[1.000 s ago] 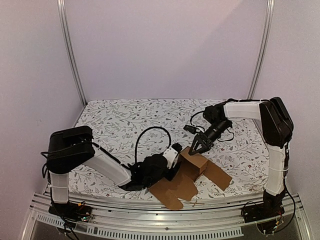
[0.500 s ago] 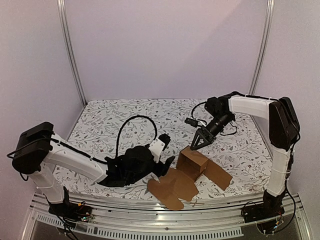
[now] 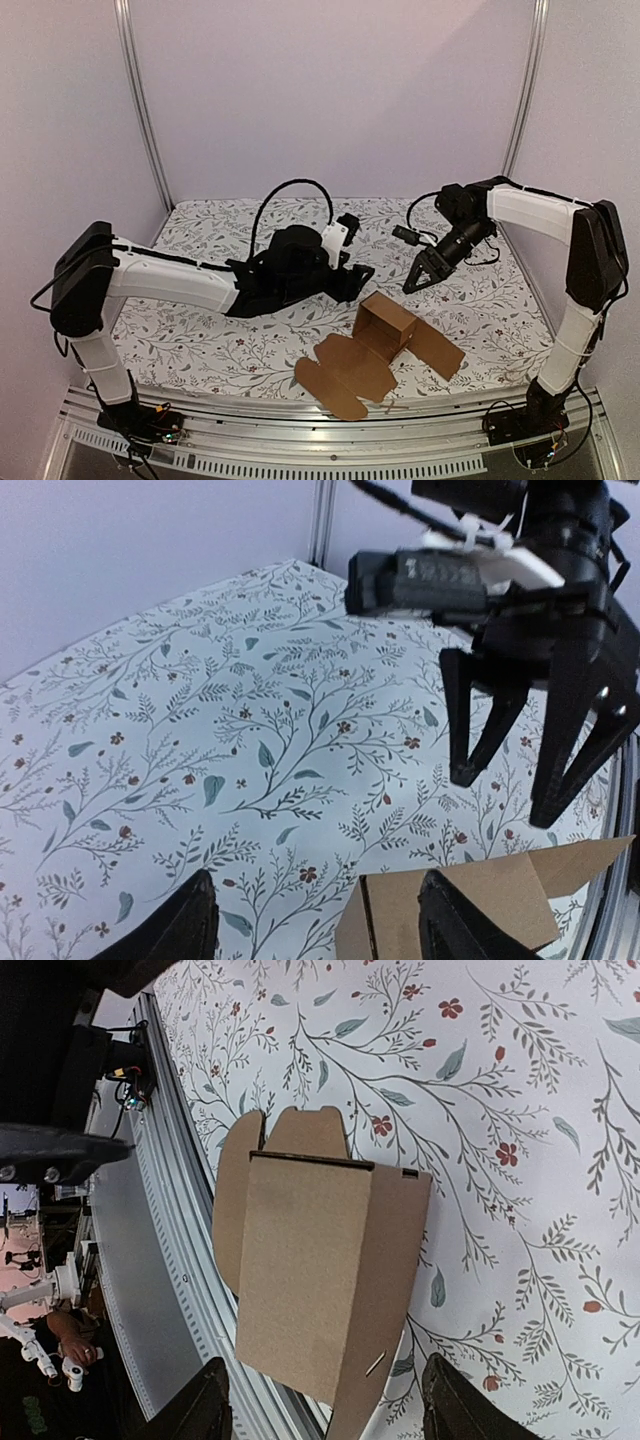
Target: Fold the paper box
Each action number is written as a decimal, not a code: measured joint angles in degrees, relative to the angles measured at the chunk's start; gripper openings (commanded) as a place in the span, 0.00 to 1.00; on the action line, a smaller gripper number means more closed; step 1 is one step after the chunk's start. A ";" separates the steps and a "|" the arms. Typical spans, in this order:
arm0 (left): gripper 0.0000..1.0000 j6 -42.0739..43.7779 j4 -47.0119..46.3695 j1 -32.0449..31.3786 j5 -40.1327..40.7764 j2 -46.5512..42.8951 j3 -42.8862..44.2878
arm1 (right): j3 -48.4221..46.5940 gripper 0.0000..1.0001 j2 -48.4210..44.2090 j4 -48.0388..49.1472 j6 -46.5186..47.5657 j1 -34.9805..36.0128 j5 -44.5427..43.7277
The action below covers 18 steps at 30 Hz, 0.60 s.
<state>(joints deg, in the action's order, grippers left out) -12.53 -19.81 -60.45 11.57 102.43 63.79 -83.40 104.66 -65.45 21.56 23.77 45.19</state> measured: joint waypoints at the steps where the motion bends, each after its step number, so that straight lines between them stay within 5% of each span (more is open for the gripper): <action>1: 0.68 -0.44 -0.07 0.68 -1.97 1.46 0.11 | 0.94 0.64 -1.14 -0.11 0.31 -0.81 -0.35; 7: 0.64 -2.86 -2.16 1.25 -10.49 9.79 0.09 | 5.99 0.63 -5.77 -0.33 1.97 -2.49 -2.01; 18: 0.61 -9.31 -15.37 1.27 -11.87 10.16 -7.61 | 10.29 0.63 -7.58 0.26 4.46 -2.38 -6.19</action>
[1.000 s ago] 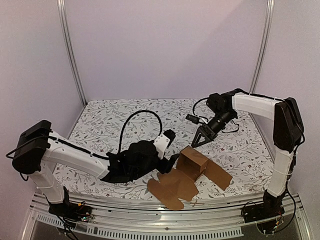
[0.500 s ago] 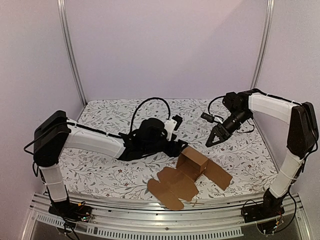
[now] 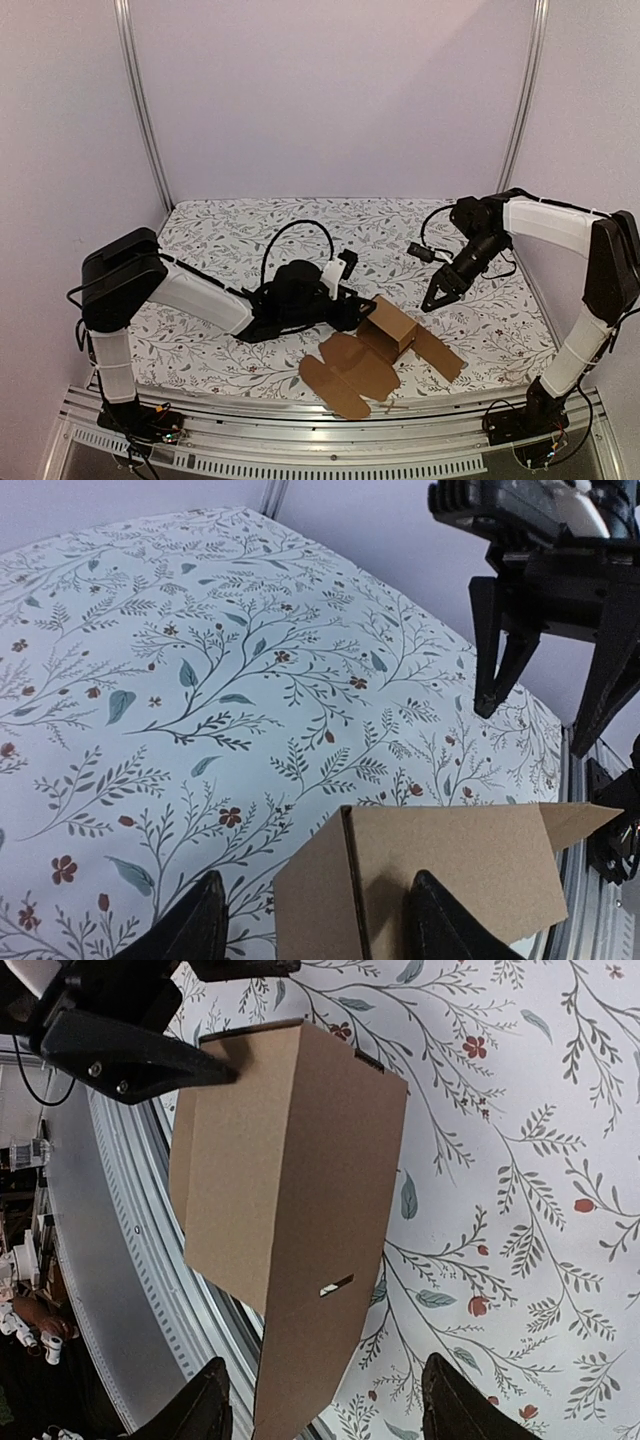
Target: Fold the paper box
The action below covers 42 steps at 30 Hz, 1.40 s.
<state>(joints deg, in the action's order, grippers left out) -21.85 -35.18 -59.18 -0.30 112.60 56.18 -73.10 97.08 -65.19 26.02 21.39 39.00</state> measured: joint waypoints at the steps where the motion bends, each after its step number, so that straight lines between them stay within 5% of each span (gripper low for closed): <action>1: 0.61 -0.83 -1.38 0.00 0.37 0.00 -0.83 | 0.96 0.63 -0.85 0.24 0.17 0.22 -0.68; 11: 0.60 -6.21 -10.88 -0.39 4.02 0.00 -6.51 | 7.34 0.60 -9.11 1.01 2.12 11.26 -12.68; 13: 0.60 -6.99 -10.40 -0.52 5.22 -0.07 -6.38 | 7.91 0.53 -9.84 1.46 2.10 12.74 -15.17; 17: 0.60 -8.26 -8.81 -0.72 7.85 -0.94 -6.38 | 8.13 0.18 -9.90 2.84 1.36 14.05 -21.05; 26: 0.60 -9.38 -5.20 -1.97 11.54 -6.47 -11.06 | 2.01 0.02 -2.91 6.58 0.59 14.19 -31.45; 42: 0.70 -2.93 13.90 -2.95 13.97 -29.18 -15.58 | -13.66 0.03 11.30 9.57 11.47 18.03 -31.91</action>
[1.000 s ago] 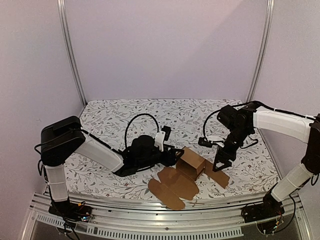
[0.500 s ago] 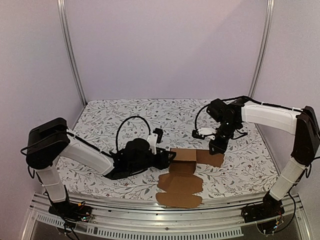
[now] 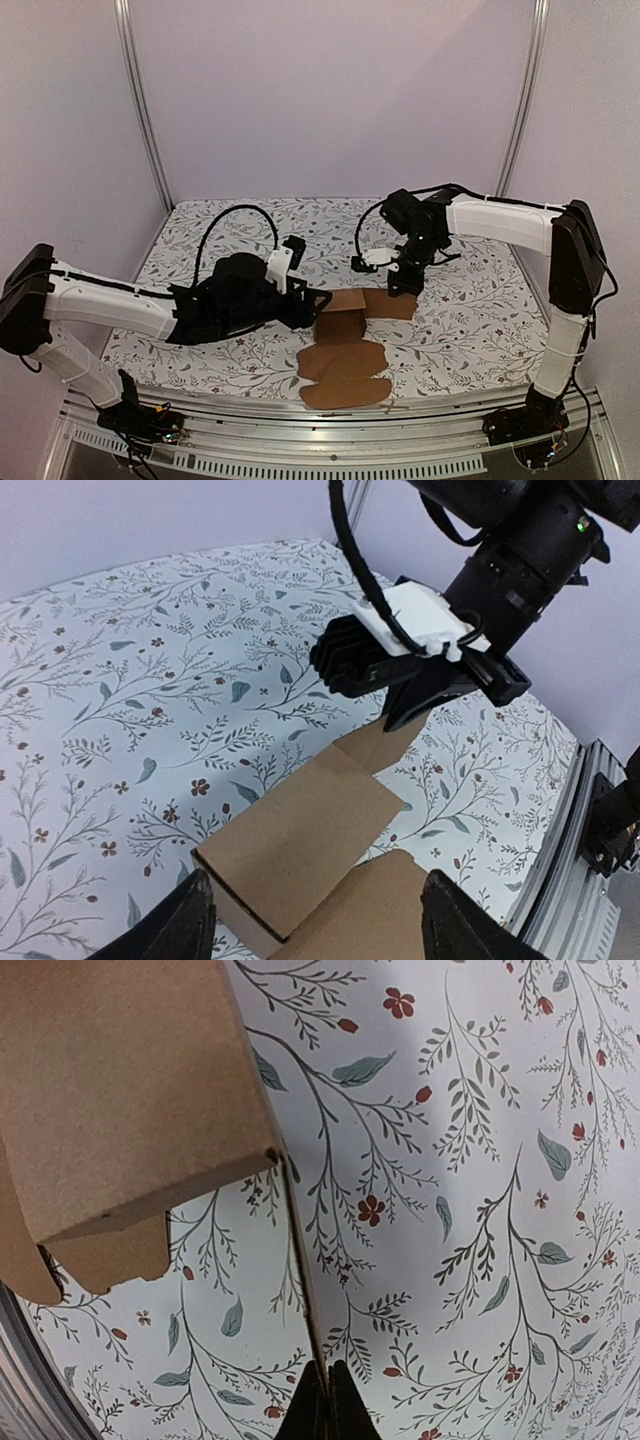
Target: Fold the paper box
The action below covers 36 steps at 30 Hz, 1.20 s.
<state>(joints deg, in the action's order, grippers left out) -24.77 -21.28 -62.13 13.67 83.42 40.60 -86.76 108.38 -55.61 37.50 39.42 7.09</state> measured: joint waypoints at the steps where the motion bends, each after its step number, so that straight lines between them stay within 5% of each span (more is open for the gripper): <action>1: 0.70 0.74 1.25 1.27 -1.16 0.33 0.98 | -0.42 0.04 0.35 0.07 0.39 0.20 0.04; 11: 0.67 10.60 7.45 8.48 -15.32 14.91 12.39 | -0.96 0.15 1.20 0.44 0.98 0.39 0.50; 23: 0.60 7.76 6.88 8.50 -19.28 15.82 12.96 | 0.00 0.33 -1.40 -1.73 -0.04 -0.72 5.22; 30: 0.69 6.01 10.67 7.34 -19.28 10.75 10.86 | 1.79 0.37 -11.69 -5.42 0.15 -8.68 11.65; 36: 0.69 10.27 20.98 8.79 -22.12 15.30 24.02 | 4.39 0.38 -13.40 -6.47 1.75 -13.55 13.31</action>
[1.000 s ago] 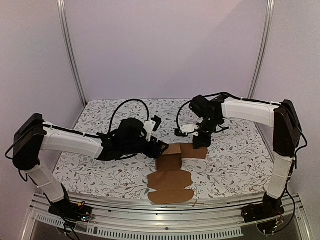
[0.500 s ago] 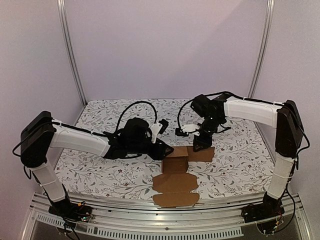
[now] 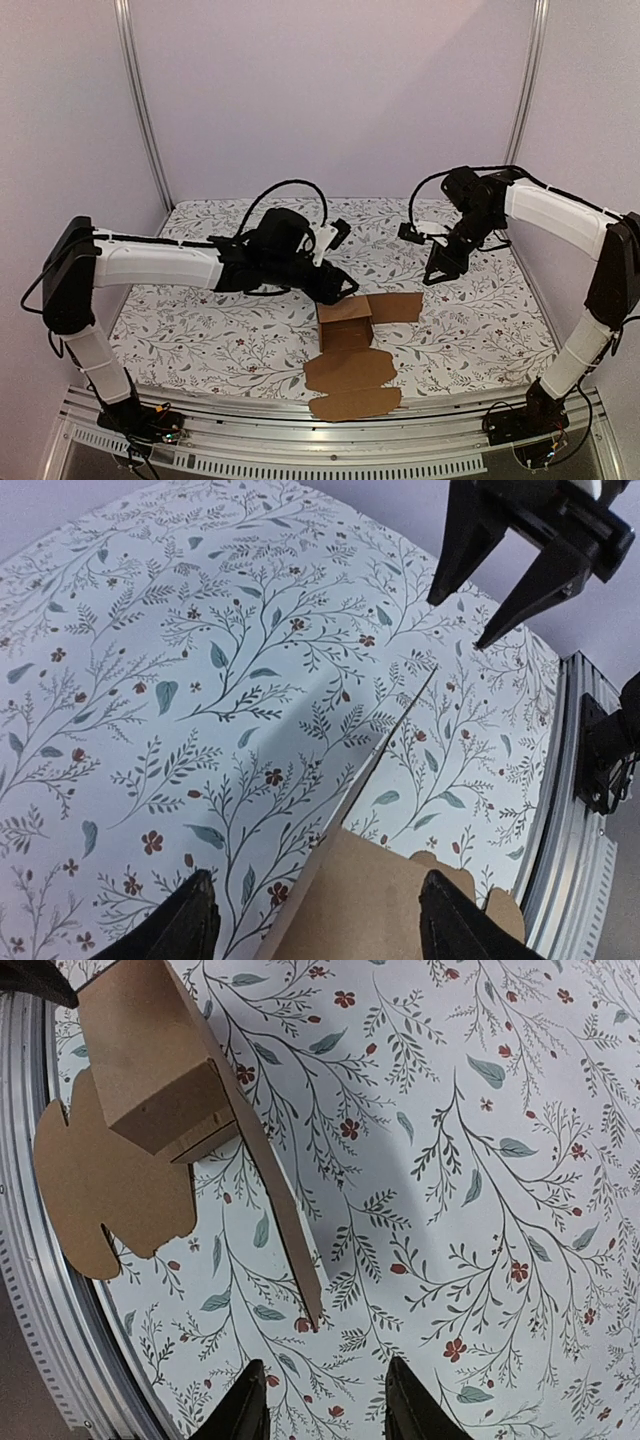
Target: Fold the paper box
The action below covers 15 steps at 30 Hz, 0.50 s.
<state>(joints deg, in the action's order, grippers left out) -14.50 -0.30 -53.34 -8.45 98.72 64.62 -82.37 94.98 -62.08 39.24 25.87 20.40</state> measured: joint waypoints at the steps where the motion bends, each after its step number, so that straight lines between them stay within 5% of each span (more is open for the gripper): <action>1: 0.69 1.05 1.53 0.44 -1.38 1.99 3.10 | 0.28 0.38 0.46 -0.09 0.35 -0.46 0.28; 15: 0.64 5.88 11.67 1.88 -13.57 8.98 7.30 | -1.31 0.35 12.11 2.25 2.03 -4.31 2.60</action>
<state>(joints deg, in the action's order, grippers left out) -8.62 11.38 -51.46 -22.02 107.70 71.92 -83.68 107.09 -59.83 41.28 21.56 23.00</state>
